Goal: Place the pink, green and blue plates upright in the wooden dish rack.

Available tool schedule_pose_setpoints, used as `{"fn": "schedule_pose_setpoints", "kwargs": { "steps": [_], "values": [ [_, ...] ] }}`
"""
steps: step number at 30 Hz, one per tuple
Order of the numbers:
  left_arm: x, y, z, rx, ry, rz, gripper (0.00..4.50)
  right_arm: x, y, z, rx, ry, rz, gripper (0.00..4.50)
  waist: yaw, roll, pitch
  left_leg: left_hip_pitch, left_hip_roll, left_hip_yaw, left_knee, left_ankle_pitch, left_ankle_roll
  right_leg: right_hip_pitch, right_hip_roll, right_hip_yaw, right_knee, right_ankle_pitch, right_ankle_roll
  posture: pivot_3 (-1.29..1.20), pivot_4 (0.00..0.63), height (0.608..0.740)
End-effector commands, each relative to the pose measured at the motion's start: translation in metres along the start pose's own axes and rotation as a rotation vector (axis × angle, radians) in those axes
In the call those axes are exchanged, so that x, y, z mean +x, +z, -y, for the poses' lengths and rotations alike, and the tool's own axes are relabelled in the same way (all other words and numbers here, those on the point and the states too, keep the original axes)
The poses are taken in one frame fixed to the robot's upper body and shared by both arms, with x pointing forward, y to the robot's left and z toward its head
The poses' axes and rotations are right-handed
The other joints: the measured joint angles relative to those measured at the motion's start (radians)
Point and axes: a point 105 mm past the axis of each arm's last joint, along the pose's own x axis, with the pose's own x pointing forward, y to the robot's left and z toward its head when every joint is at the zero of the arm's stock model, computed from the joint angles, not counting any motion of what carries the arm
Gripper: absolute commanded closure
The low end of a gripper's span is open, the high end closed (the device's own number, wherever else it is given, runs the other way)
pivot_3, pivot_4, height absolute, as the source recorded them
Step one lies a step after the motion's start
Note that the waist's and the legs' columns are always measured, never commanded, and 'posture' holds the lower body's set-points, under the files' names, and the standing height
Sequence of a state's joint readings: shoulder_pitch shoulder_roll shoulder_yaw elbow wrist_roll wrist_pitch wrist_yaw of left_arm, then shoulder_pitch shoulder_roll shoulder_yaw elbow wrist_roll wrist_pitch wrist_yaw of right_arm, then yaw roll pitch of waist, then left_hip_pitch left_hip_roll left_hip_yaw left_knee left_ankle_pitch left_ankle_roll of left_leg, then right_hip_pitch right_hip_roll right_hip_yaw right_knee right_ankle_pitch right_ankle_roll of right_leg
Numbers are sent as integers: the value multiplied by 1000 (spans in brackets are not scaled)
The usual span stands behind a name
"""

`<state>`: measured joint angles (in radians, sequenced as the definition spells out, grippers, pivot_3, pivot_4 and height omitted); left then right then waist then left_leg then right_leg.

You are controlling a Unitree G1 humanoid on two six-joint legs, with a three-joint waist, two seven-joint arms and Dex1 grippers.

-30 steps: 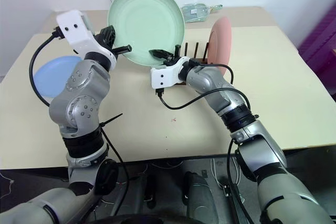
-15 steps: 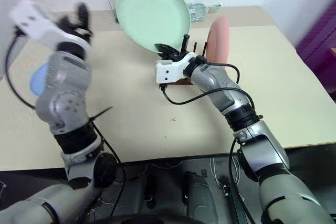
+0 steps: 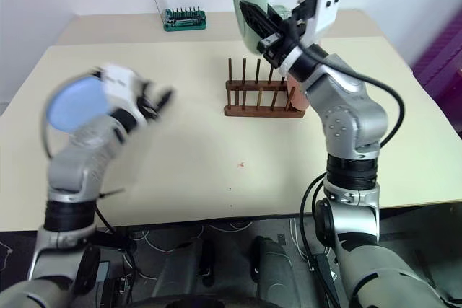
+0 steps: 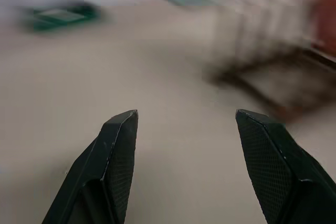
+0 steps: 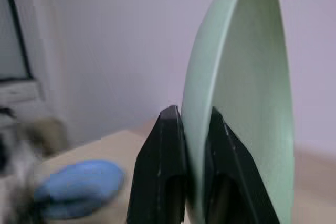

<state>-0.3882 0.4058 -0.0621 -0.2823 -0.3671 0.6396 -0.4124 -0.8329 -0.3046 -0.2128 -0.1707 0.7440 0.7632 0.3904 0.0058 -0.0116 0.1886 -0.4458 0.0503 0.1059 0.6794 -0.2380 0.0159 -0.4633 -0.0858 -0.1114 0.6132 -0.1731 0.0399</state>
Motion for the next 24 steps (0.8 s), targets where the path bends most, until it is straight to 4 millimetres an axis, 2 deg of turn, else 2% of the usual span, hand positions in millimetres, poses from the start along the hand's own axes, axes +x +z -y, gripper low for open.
{"fn": "schedule_pose_setpoints", "kwargs": {
  "steps": [1, 6, 15, 21, 23, 24],
  "values": [
    [-9, 20, 44, 61, -237, 111, 1486, -4, 18, 14, 110, -93, 54, 4500, -3, 2, 1, 0, 0, 0, -1, 0, 0, 0, 0, 0, 0, 0, 0, 0, 150, 730],
    [-15, 7, 58, -5, -322, 65, 1486, -6, 15, 27, 118, -173, 15, 4500, -5, 5, 1, 0, 1, 0, -2, 2, 3, -1, 3, 0, 0, 0, 0, 0, 150, 730],
    [-17, 4, 59, -5, -315, 53, 1486, -7, -18, 48, 222, -280, -120, 4500, -2, 5, 1, 0, 1, 0, -2, 2, 3, 0, 3, 0, 0, -2, 3, 0, 150, 730],
    [-17, 1, 62, -2, -319, 44, 1486, -2, -26, 59, 267, -339, -144, 4500, -4, 5, 1, 0, 1, 0, -2, 2, 3, -1, 3, 0, 0, -2, 3, 0, 150, 730],
    [-17, 1, 62, 3, -317, 42, 1421, 0, -25, 58, 247, -334, -143, 3708, -2, 5, 1, 0, 1, 0, -2, 2, 3, -1, 3, 0, 0, -2, 4, 0, 150, 730],
    [-17, 1, 62, 3, -314, 42, 1421, 1, -24, 56, 232, -323, -140, 3464, -2, 5, 1, 0, 1, 0, -2, 2, 3, -1, 3, 0, 0, -2, 4, 0, 150, 730]
  ]
}}
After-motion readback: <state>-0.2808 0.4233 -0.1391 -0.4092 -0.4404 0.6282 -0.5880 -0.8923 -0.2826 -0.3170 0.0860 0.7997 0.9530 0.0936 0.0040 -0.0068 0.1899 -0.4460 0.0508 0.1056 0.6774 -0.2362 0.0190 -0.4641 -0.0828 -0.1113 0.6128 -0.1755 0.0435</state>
